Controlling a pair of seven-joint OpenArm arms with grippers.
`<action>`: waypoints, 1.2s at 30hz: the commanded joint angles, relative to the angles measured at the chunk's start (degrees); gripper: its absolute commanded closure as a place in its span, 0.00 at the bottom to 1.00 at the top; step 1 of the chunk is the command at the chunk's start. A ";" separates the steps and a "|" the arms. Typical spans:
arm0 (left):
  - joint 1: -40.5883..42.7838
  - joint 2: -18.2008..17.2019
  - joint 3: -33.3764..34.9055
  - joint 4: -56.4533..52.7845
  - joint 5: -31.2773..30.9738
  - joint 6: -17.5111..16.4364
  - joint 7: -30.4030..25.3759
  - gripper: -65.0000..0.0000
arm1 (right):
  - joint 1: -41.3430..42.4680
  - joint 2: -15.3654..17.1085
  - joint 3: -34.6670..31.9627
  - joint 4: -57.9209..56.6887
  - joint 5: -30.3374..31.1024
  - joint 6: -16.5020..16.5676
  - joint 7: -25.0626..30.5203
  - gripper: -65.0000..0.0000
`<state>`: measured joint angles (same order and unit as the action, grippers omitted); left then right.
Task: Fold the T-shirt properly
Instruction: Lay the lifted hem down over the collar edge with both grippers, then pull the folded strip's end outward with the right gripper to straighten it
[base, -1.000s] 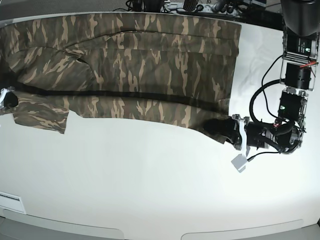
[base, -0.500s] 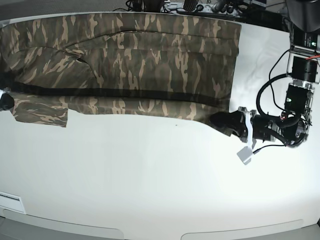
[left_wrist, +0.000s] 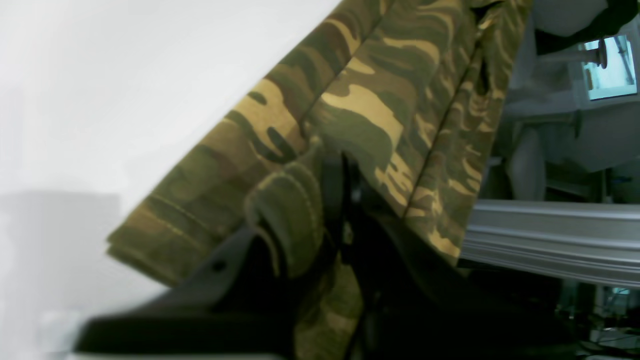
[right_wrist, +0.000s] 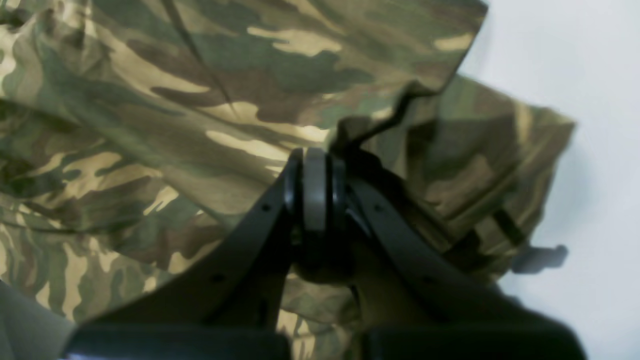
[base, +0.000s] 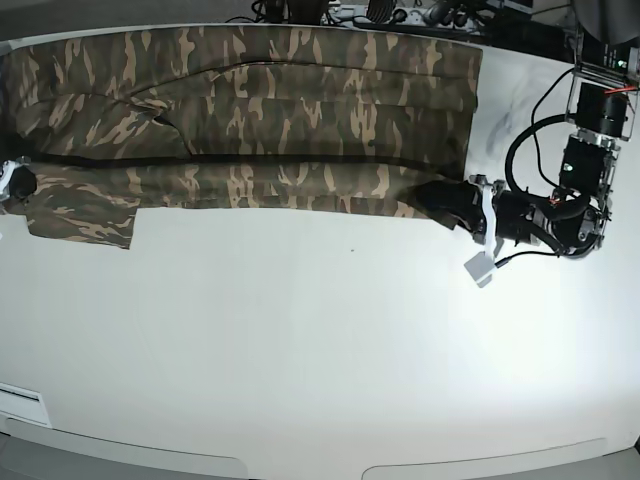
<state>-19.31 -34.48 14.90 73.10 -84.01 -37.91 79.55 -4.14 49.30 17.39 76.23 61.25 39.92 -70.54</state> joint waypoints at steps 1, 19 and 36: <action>-0.59 -1.07 -0.66 0.76 -0.99 -1.53 0.45 1.00 | 0.81 1.55 0.66 0.74 0.02 0.08 0.66 1.00; 1.57 -1.07 -0.66 0.76 -0.99 -2.09 0.45 0.55 | 3.15 0.98 0.68 0.81 2.78 -2.23 10.69 0.38; 1.70 -1.07 -0.66 0.76 -0.99 -2.09 0.45 0.55 | 4.79 -10.67 0.68 0.37 -31.61 -19.15 29.86 0.38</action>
<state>-16.49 -34.59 14.90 73.10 -83.61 -39.31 79.94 -0.38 37.26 17.52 75.94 29.34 20.93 -42.11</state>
